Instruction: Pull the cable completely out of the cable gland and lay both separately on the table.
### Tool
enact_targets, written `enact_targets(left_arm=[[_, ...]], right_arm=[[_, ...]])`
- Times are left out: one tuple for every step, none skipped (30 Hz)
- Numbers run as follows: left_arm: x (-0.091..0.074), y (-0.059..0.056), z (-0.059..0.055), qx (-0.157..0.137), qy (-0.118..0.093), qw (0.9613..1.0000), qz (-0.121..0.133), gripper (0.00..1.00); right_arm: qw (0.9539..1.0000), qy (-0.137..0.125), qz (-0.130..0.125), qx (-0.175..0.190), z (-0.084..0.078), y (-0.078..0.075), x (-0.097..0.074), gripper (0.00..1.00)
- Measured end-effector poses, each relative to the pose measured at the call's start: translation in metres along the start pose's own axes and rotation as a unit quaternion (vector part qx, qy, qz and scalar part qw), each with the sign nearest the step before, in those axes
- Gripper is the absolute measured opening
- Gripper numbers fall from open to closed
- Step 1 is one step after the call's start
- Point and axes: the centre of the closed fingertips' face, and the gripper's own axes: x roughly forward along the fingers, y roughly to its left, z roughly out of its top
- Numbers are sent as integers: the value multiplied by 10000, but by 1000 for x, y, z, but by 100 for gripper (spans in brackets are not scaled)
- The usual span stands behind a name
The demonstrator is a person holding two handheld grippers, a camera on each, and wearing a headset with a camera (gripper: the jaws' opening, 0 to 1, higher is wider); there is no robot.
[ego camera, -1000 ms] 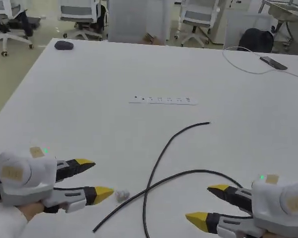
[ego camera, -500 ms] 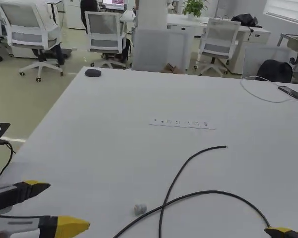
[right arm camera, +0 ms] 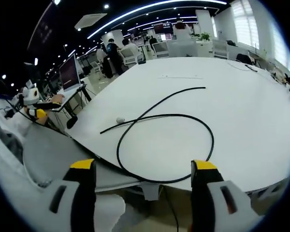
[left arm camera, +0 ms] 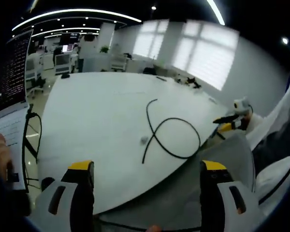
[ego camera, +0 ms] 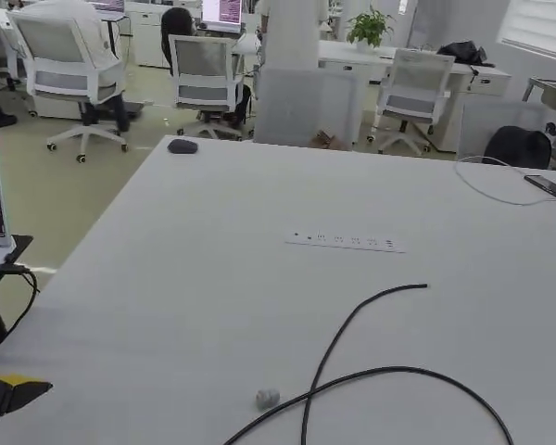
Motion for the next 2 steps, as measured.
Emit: enact_targets(left_arm=[[0,-1,0,24,6,10000,-11,91],[0,-1,0,42,12,10000,-25,91]], right_arm=[[10000,-17,7,17,1,2,0,83],[10000,-30,13,27,2,3,0,83]])
